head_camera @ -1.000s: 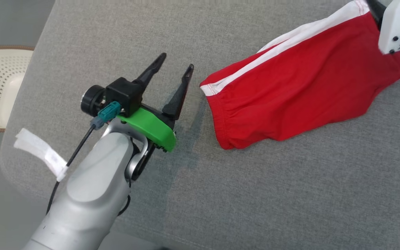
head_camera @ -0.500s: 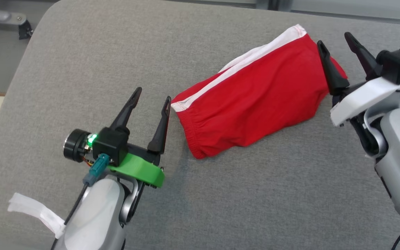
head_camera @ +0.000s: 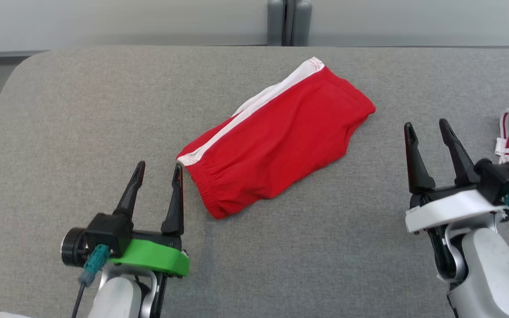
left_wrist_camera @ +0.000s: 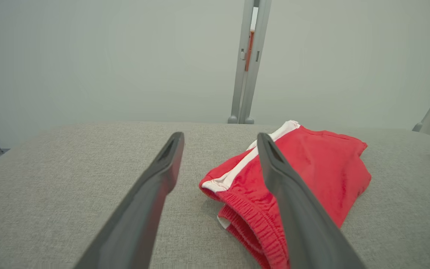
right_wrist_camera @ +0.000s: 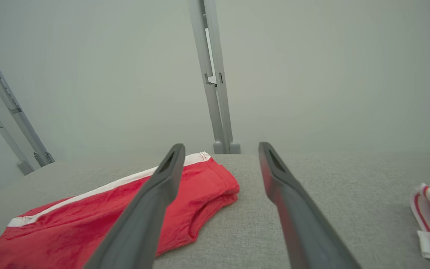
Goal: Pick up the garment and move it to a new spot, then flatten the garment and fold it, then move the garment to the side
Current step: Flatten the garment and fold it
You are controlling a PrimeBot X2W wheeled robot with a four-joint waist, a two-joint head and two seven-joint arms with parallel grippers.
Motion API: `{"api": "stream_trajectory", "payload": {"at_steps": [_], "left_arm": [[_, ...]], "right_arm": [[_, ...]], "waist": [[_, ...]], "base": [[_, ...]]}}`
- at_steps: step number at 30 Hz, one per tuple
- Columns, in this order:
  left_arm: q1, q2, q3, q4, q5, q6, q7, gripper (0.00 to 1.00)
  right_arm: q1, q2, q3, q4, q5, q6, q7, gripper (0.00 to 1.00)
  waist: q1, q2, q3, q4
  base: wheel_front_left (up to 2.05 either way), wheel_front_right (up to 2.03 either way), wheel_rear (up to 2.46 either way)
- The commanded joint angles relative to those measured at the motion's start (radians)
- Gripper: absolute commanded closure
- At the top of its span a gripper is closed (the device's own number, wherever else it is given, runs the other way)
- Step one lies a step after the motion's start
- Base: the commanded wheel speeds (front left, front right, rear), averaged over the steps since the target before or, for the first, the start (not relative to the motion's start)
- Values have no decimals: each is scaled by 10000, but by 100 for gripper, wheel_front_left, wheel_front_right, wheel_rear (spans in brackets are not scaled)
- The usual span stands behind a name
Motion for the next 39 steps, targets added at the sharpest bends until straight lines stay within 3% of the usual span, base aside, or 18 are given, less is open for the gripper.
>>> {"api": "stream_trajectory", "payload": {"at_steps": [1,13,18,22,33,39], "left_arm": [[331,-29,30,-31,1,-46,8,0],[971,-94,-282,-264,272,-81,8,0],[661,-95,-499,-257,286,-112,7,0],[531,-96,-666,-239,291,-142,8,0],[39,-97,-1111,-274,20,-167,8,0],[-85,-99,-1389,-819,-50,-171,8,0]], "right_arm": [[385,190,-188,-137,-141,-18,-30,0],[1574,838,-794,-593,-517,-18,-34,0],[1374,899,-669,63,-134,-18,139,0],[838,937,-694,738,1045,-18,730,0],[-1040,1021,-1417,2221,6400,-12,3362,0],[-2119,1012,-1900,3746,7024,-10,3945,0]], "waist": [[0,0,-355,-316],[0,0,-465,-183],[0,0,-316,13],[0,0,-117,219],[0,0,775,1343],[0,0,1100,2016]], "base": [[0,0,0],[0,0,0],[0,0,0],[0,0,0],[0,0,0],[0,0,0]]}}
